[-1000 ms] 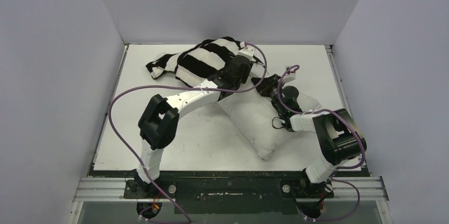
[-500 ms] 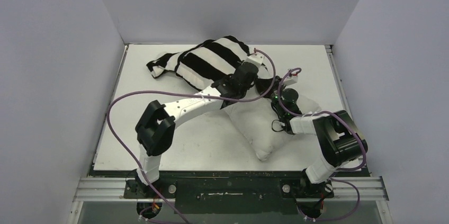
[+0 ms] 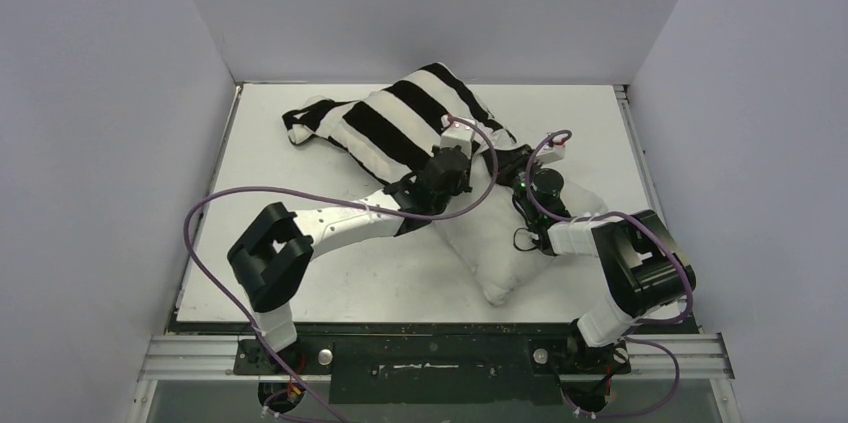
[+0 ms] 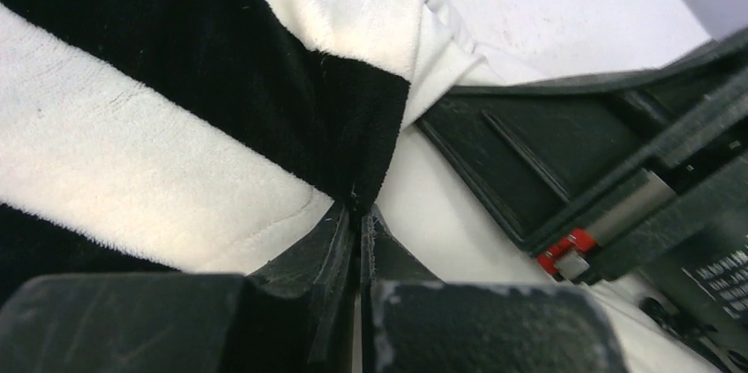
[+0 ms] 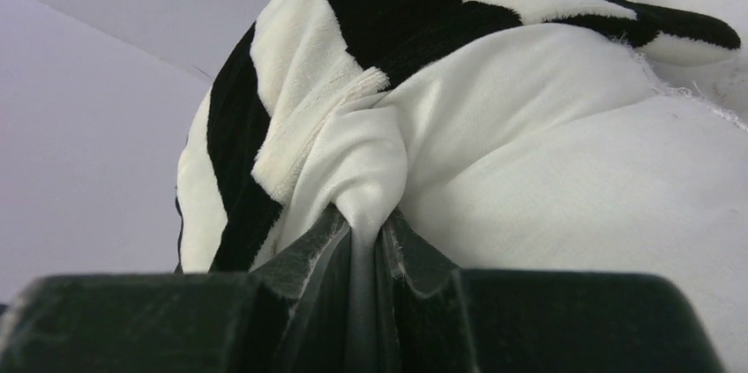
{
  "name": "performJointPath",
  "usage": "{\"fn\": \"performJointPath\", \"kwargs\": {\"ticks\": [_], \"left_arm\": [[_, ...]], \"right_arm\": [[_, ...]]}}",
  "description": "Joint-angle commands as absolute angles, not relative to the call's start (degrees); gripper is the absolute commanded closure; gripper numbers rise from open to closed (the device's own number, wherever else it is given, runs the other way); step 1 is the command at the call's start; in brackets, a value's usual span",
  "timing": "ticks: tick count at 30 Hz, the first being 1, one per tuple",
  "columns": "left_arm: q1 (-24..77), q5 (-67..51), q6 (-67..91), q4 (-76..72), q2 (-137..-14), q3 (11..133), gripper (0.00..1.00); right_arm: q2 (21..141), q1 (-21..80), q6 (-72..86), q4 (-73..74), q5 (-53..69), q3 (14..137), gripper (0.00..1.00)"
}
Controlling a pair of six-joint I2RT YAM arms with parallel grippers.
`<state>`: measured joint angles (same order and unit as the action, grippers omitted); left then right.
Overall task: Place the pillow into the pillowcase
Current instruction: Stuff the pillow into the pillowcase.
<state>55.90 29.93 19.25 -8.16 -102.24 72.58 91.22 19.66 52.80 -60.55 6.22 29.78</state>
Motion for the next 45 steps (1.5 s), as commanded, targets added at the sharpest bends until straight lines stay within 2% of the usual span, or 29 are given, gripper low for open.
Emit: {"fn": "performJointPath", "kwargs": {"ticks": [1, 4, 6, 11, 16, 18, 21, 26, 27, 29, 30, 32, 33, 38, 40, 41, 42, 43, 44, 45], "left_arm": [[52.37, 15.25, 24.97, -8.66, -99.62, 71.5, 0.95], [49.25, 15.74, 22.68, -4.43, -95.37, 72.84, 0.68], [46.96, 16.11, 21.2, -0.74, -91.68, 73.97, 0.55], [43.52, 20.17, 19.71, 6.52, -83.85, 70.81, 0.45], [37.42, 15.26, 21.41, 7.1, -80.44, 64.16, 0.37], [35.79, 12.6, 21.74, 4.95, -80.44, 62.41, 0.35], [34.98, 9.71, 22.07, 0.86, -81.62, 60.14, 0.33], [34.3, 9.37, 21.97, -1.55, -88.23, 60.12, 0.32], [34.1, 9.36, 22.02, -2.33, -88.63, 59.57, 0.35], [33.94, 8.62, 22.08, -3.62, -87.93, 58.36, 0.5], [33.93, 8.47, 22.26, -3.76, -86.95, 57.94, 0.63], [33.71, 8.18, 22.62, -3.57, -84.23, 57.48, 0.94], [33.62, 8.3, 22.67, -3.4, -82.6, 57.17, 1.0], [31.32, 7.07, 24.29, -0.26, -76.33, 56.22, 1.0], [30.34, 4.04, 26.1, -0.09, -74.72, 55.55, 1.0], [30.14, 2.51, 27.02, -0.09, -74.22, 55.31, 1.0], [30.07, 0.89, 27.96, -0.09, -73.87, 55.1, 1.0], [30.0, -0.59, 28.73, -0.09, -73.57, 54.69, 1.0], [30.05, -2.17, 29.42, -0.09, -73.3, 54.31, 1.0], [30.06, -3.36, 29.95, -0.09, -73.22, 53.97, 1.0]], "right_arm": [[90.14, 19.6, 50.3, -56.76, 4.59, 32.31, 0.98], [88.28, 19.11, 46.49, -54.12, 8.73, 33.78, 0.83], [84.84, 18.86, 43.08, -51.27, 9.42, 33.54, 0.71], [76.19, 18.28, 31.37, -40.53, 13.34, 36.82, 0.42], [72.33, 19.76, 14.74, -31.34, 23.85, 41.18, 0.13], [71.86, 21.51, 8.46, -27.62, 24.55, 41.98, 0.06], [71.66, 24.7, 1.87, -25.38, 25.3, 41.67, 0.0], [74.76, 32.82, -8.84, -21.35, 20.65, 42.92, 0.0], [75.93, 34.64, -10.42, -20.64, 19.19, 43.23, 0.0], [78.89, 37.91, -12.72, -20.69, 15.59, 43.74, 0.0], [80.57, 39.28, -13.66, -21.17, 13.73, 44.11, 0.0], [84.28, 41.17, -14.67, -24.05, 9.41, 44.57, 0.0], [86.18, 41.68, -14.83, -25.96, 8.31, 44.86, 0.0], [93.66, 43.2, -13.47, -40.93, 1.35, 45.4, 0.01], [96.18, 43.24, -12.68, -44.39, -1.29, 46.55, 0.04], [97.77, 43.24, -11.87, -45.32, -2.81, 47.56, 0.12], [99.27, 43.17, -10.85, -46.0, -3.53, 48.62, 0.24], [100.64, 43.08, -9.4, -47.3, -4.75, 49.36, 0.5], [101.85, 43.0, -7.79, -49.12, -6.13, 49.81, 0.69], [102.85, 42.73, -6.06, -50.65, -6.3, 50.17, 0.8]]}}
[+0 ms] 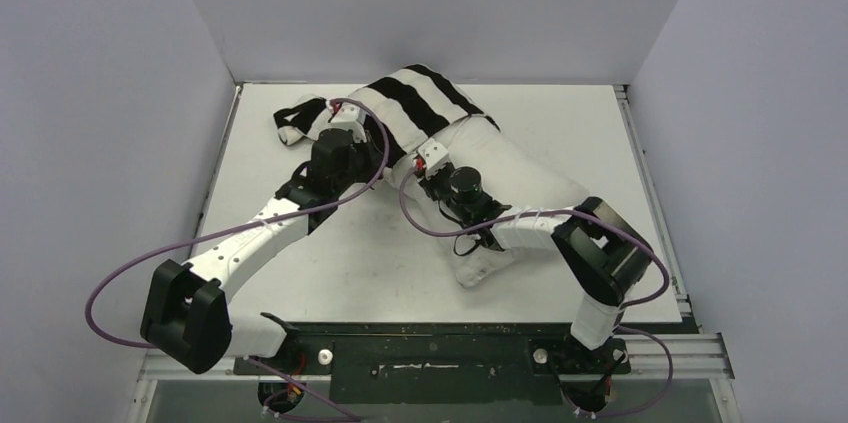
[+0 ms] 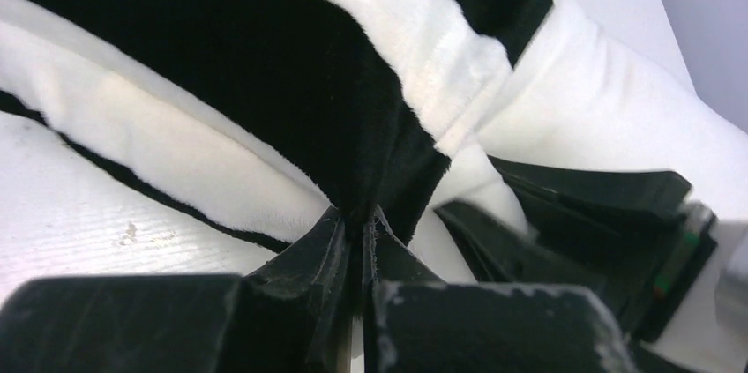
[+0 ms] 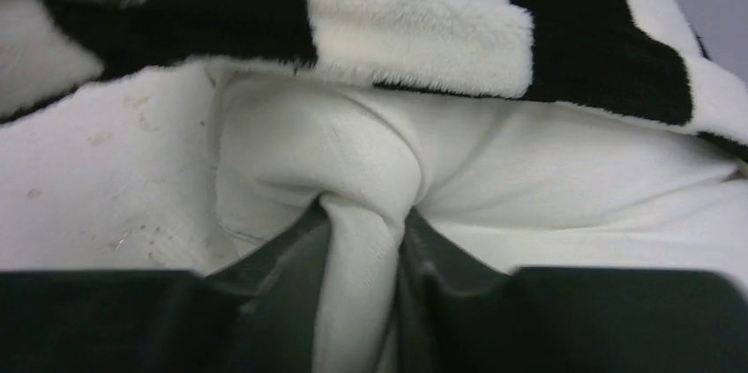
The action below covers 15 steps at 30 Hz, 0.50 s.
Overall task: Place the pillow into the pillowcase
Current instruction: Stuff the pillow into the pillowcase.
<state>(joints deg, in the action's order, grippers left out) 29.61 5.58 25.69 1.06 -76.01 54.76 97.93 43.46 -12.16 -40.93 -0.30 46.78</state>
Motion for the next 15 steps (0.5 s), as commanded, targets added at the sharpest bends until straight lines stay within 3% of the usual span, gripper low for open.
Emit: {"fn": "performJointPath", "kwargs": {"ticks": [1, 2, 8, 15], "left_arm": [[30.06, -4.32, 30.21, -0.09, -73.26, 53.64, 1.0], [30.06, -5.36, 30.51, 1.8, -73.3, 53.21, 1.0], [30.06, -4.94, 28.45, 6.55, -71.68, 50.18, 1.0], [30.49, -7.69, 25.92, 10.5, -72.76, 51.28, 1.0]], "right_arm": [[103.78, 42.45, -4.14, -51.41, -6.18, 50.82, 0.9], [104.52, 42.19, -2.03, -52.01, -6.27, 51.55, 1.0], [105.31, 41.28, 9.1, -60.54, -9.55, 51.27, 1.0], [105.3, 37.42, 20.31, -60.81, -7.43, 53.19, 1.0]]}}
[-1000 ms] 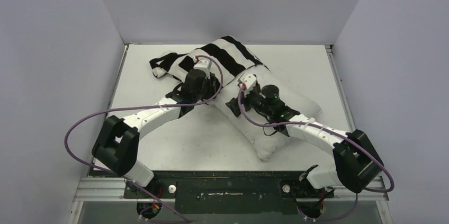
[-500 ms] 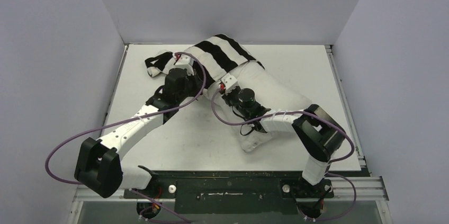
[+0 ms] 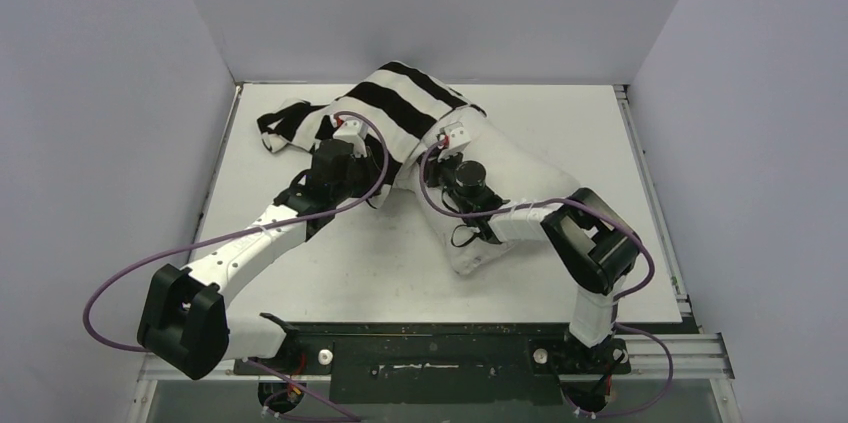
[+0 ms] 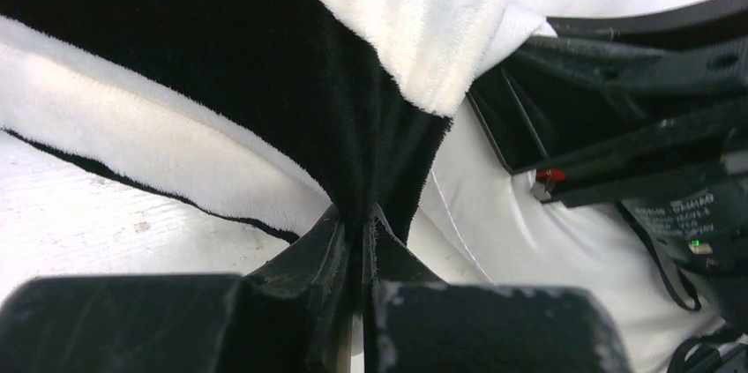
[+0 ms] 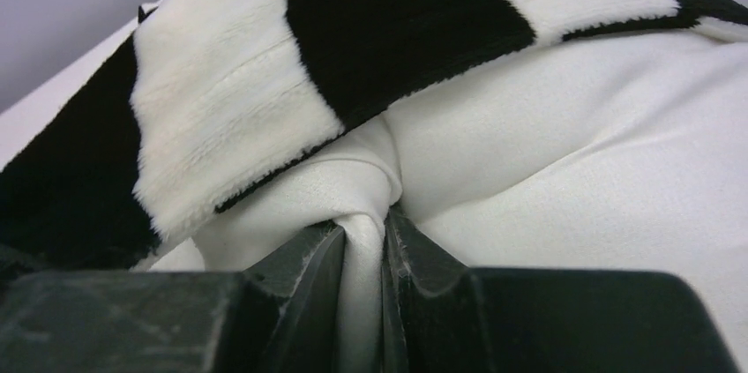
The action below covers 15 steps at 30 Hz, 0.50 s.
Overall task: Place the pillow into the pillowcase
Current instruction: Stuff the pillow into the pillowcase.
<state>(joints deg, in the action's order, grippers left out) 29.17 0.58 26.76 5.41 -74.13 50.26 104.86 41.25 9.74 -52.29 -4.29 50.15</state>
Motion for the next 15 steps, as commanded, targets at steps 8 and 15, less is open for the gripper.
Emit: {"fn": "performJointPath", "kwargs": {"ticks": [8, 15], "left_arm": [[30.48, -10.86, 27.8, 15.29, -69.59, 67.55, 1.0], [32.34, -15.84, 31.12, 21.06, -67.16, 84.86, 1.0]], "right_arm": [[91.8, 38.13, 27.27, -41.0, 8.54, 55.87, 1.0], [77.54, 38.07, 42.34, -18.21, 26.78, 62.85, 1.0]]}}
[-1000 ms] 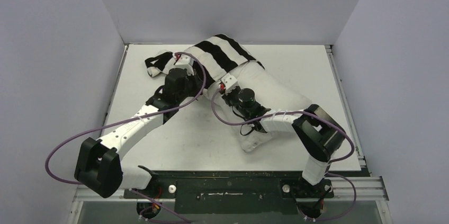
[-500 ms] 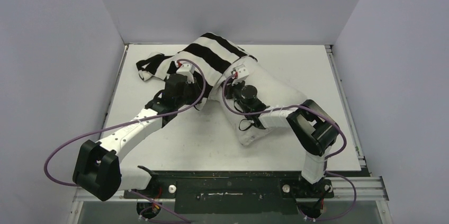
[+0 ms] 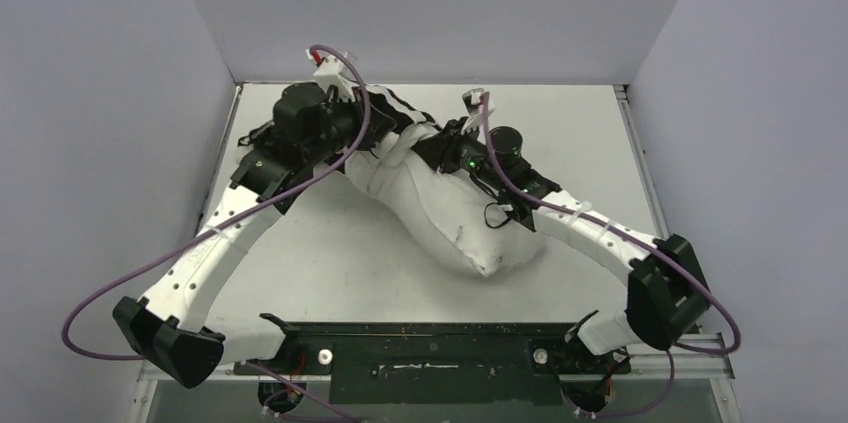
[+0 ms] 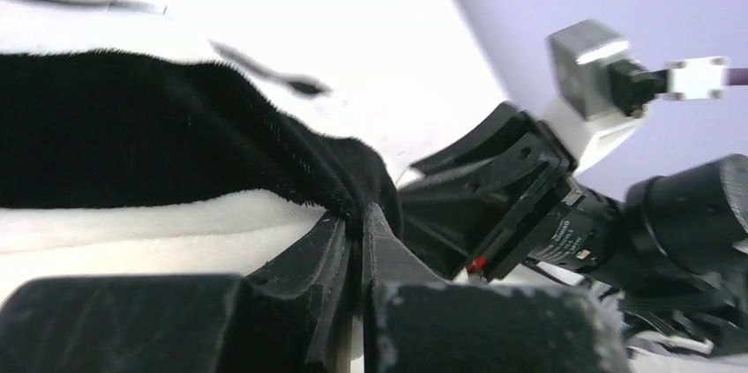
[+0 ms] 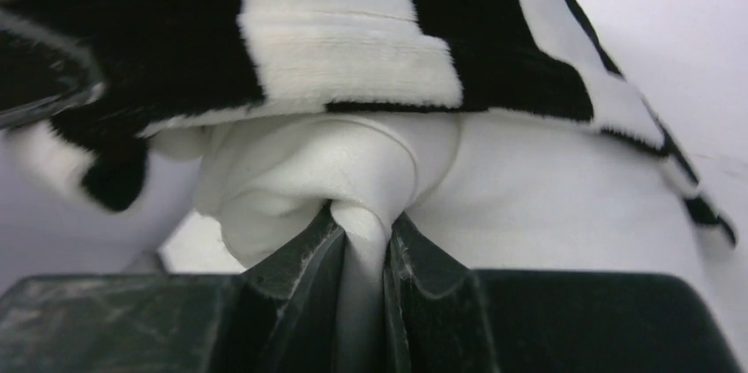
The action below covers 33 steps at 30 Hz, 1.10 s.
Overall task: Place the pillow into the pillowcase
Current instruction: Stuff the pillow into the pillowcase.
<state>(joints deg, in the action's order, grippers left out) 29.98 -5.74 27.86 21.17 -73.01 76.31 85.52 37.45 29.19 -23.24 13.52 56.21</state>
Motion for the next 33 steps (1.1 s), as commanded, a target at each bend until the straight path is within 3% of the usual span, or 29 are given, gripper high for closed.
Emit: {"fn": "performJointPath", "kwargs": {"ticks": [1, 7, 9, 12, 14, 18, 20, 22, 29, 33], "left_arm": [[32.3, -16.45, 31.22, 20.11, -67.24, 84.68, 1.0], [30.25, -22.41, 29.44, 14.55, -75.84, 82.68, 1.0], [29.71, -25.03, 29.82, 10.79, -79.15, 81.32, 1.0], [28.69, -24.43, 29.34, 9.24, -81.3, 80.89, 0.99], [27.47, -24.53, 29.58, 8.84, -82.15, 81.15, 0.95], [25.43, -25.05, 29.15, 8.39, -82.7, 82.02, 0.67], [24.23, -24.5, 27.88, 10.29, -82.31, 83.33, 0.54], [22.59, -22.35, 25.96, 14.5, -81.07, 85.14, 0.48], [20.3, -4.77, 15.11, 30.36, -71.72, 86.05, 0.41], [20.3, 3.4, 13.17, 32.58, -64.14, 79.11, 0.39]], "right_arm": [[77.38, 37.54, 44.24, -18.45, 28.82, 62.88, 1.0], [84.0, 31.95, 47.45, -18.58, 32.32, 61.58, 0.99], [86.8, 30.14, 44.5, -18.34, 32.08, 61.33, 0.83], [88.07, 29.97, 37.98, -15.46, 28.84, 62.0, 0.48], [86.8, 29.97, 35.83, -17.27, 29.7, 61.39, 0.35], [83.92, 30.5, 30.3, -22.45, 35.04, 60.86, 0.18], [84.65, 30.75, 27.45, -20.56, 37.29, 62.39, 0.15], [85.46, 30.68, 25.89, -18.13, 38.37, 63.89, 0.16], [86.72, 30.24, 23.36, -14.58, 36.1, 64.7, 0.2], [87.3, 30.39, 23.98, -15.7, 35.65, 64.43, 0.21]]}}
